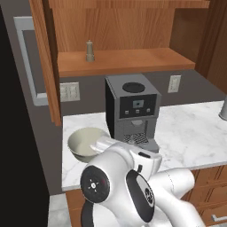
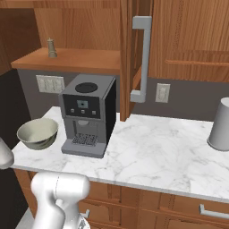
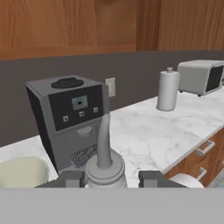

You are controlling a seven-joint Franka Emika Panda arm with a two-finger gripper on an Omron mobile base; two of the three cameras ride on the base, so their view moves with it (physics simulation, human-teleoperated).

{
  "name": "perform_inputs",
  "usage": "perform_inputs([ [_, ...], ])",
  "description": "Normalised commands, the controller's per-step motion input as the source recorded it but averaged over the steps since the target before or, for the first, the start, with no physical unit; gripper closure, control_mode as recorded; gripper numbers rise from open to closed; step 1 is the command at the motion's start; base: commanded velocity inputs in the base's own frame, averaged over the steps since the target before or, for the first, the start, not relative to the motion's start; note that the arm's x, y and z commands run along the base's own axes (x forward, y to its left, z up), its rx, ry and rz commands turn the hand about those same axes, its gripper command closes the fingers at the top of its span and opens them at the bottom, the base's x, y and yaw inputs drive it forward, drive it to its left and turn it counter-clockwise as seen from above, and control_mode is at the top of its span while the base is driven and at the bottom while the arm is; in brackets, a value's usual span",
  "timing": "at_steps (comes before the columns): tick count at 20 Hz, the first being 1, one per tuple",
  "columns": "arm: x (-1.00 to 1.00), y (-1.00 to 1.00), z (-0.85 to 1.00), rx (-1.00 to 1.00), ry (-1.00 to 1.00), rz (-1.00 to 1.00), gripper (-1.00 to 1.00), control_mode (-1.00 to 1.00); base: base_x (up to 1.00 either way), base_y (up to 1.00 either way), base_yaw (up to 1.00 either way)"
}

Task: Retrieve the bottle and the shaker from the cabinet and place them next to the mixing bowl on the counter. Then add garlic from the fridge to the mixing bowl.

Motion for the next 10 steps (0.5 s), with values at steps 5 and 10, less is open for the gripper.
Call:
perform_inputs([
  [5,0.04,-0.07,-0.29,0.00,-0.07,0.00,1.00,-1.00,0.00,0.00,0.00],
  [10,0.00,-0.16,-0.25,0.00,-0.02,0.00,1.00,-1.00,0.00,0.00,0.00],
])
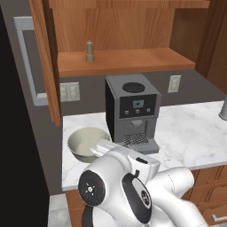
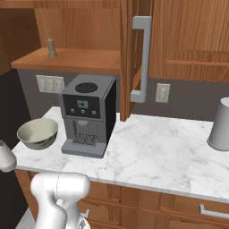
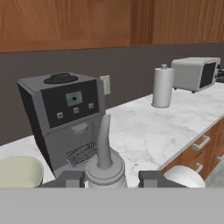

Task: Retrieve the bottle and the shaker from the cabinet and place them next to the mixing bowl on the counter. Then add garlic from the fridge to the mixing bowl.

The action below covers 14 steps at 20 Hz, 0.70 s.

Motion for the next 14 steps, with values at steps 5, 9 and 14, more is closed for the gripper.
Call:
perform_inputs([
  [5,0.08,-0.20,-0.10,0.00,0.00,0.00,1.00,-1.00,0.00,0.00,0.00],
  [9,0.20,-0.24,-0.10,0.00,0.00,0.00,1.00,-1.00,0.00,0.00,0.00],
  [14,0.30,-0.16,-0.16,0.00,-0.03,0.00,1.00,-1.00,0.00,0.00,0.00],
])
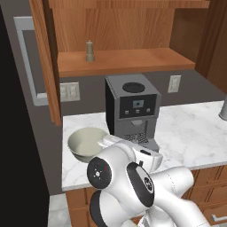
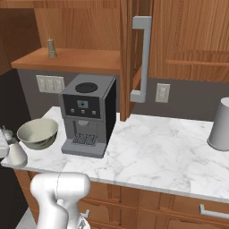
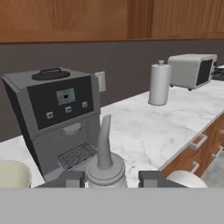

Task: Retrieve the bottle and the shaker from the cabinet and place them next to the mixing bowl on the counter. Then add garlic from the fridge to the mixing bowl.

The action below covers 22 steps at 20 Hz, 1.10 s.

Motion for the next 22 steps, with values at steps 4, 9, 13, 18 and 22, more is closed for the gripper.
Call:
perform_inputs([
  [4,0.29,-0.12,-0.22,0.00,-0.06,0.00,1.00,-1.00,0.00,0.00,0.00],
  [9,0.27,-0.10,-0.25,0.00,-0.07,0.00,1.00,-1.00,0.00,0.00,0.00],
  [13,0.26,-0.08,-0.24,0.00,-0.05,0.00,1.00,-1.00,0.00,0.00,0.00],
  [18,0.18,-0.03,-0.20,0.00,-0.03,0.00,1.00,-1.00,0.00,0.00,0.00],
  [22,0.13,-0.01,-0.23,0.00,-0.03,0.00,1.00,-1.00,0.00,0.00,0.00],
])
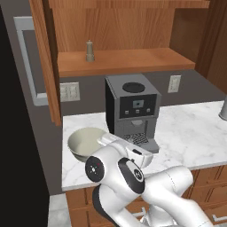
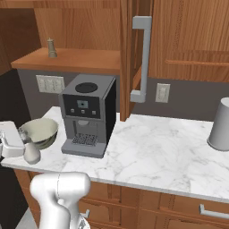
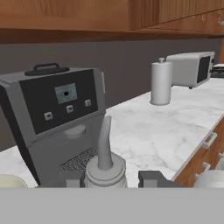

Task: Retrieve the bottle and the shaker from the cabinet and place them next to the mixing bowl on the counter. Then add garlic from the fridge to the mixing bowl.

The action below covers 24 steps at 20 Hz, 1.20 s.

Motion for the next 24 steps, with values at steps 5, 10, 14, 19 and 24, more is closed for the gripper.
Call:
perform_inputs([
  [5,0.12,0.00,-0.21,0.00,-0.02,0.00,1.00,-1.00,0.00,0.00,0.00],
  [10,0.13,0.00,-0.15,0.00,-0.01,0.00,1.00,-1.00,0.00,0.00,0.00],
  [14,0.15,-0.02,-0.16,0.00,-0.01,0.00,1.00,-1.00,0.00,0.00,0.00],
  [19,0.17,-0.04,-0.18,0.00,-0.01,0.00,1.00,-1.00,0.00,0.00,0.00],
  [24,0.17,-0.02,-0.17,0.00,-0.01,0.00,1.00,-1.00,0.00,0.00,0.00],
])
